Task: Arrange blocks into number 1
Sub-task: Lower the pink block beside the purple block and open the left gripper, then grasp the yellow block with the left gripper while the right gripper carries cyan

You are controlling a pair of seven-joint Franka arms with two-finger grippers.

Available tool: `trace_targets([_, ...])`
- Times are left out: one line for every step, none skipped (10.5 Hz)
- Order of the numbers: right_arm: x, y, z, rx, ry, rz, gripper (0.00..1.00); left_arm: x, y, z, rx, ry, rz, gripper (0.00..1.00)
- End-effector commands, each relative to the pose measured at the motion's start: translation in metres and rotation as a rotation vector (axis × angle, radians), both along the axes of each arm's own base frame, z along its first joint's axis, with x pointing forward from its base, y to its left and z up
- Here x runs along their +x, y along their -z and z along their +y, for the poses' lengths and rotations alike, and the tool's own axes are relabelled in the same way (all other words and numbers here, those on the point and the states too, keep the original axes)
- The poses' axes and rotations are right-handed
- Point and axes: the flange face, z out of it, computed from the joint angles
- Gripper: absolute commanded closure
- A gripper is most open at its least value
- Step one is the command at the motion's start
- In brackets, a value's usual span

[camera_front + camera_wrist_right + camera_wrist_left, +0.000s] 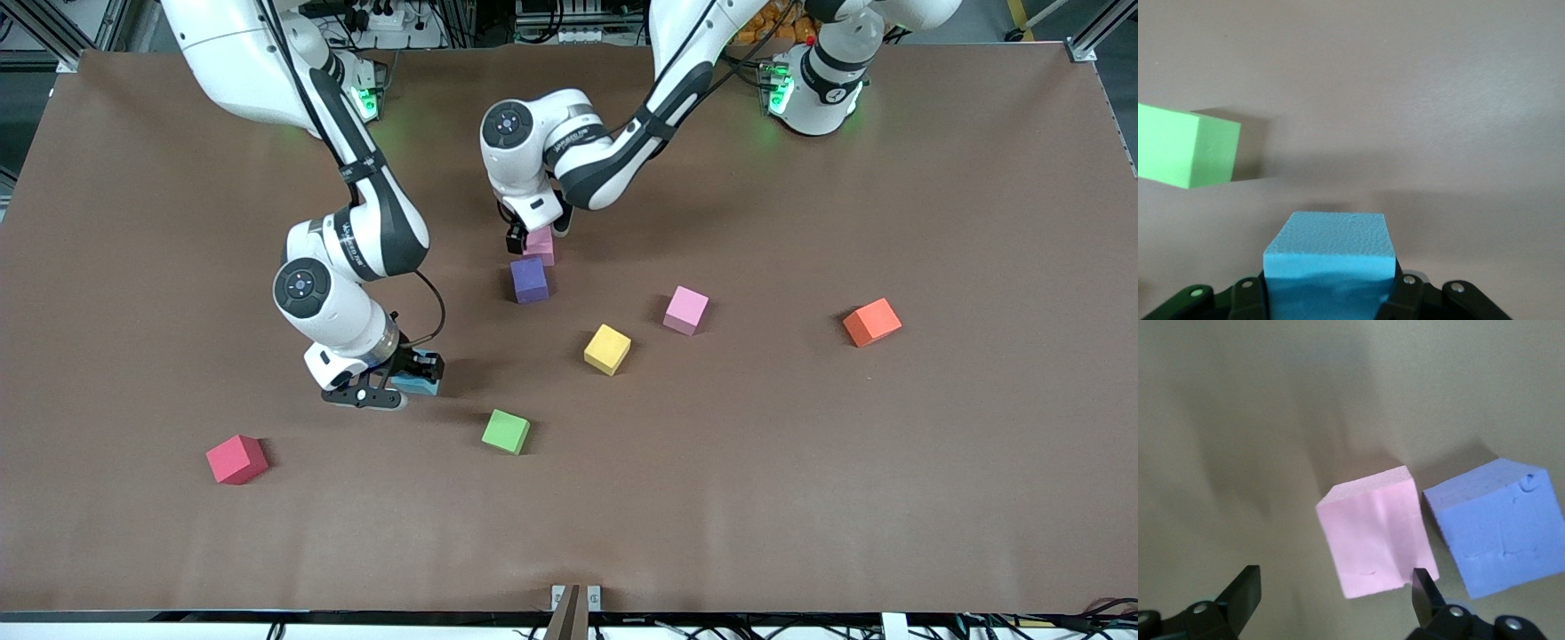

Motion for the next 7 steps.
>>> trace_targets([-0.008,-0.018,0.004,0.024,0.017,0.000,0.54,0.008,-0.024,0.009,0.032,0.045,-0.023,0.00])
trace_targets([-0.008,-0.021,0.003,0.028,0.019,0.001,0.54,0.014,-0.031,0.014,0.034,0.069,-0.028,0.00])
trace_targets([-0.009,-0.020,0.007,0.028,0.017,0.002,0.54,0.036,-0.036,0.026,0.028,0.074,-0.034,0.00])
trace_targets([-0.011,-0.017,0.015,0.029,0.016,0.000,0.54,0.062,-0.040,0.043,0.029,0.072,-0.033,0.00])
trace_targets([-0.016,-0.016,0.028,0.027,0.006,0.004,0.54,0.084,-0.052,0.058,0.019,0.086,-0.044,0.00])
trace_targets([-0.021,-0.014,0.037,0.022,-0.010,0.005,0.54,0.109,-0.054,0.076,0.012,0.098,-0.048,0.00])
trace_targets([-0.025,-0.013,0.045,0.017,-0.023,0.007,0.54,0.134,-0.059,0.092,-0.002,0.121,-0.056,0.00])
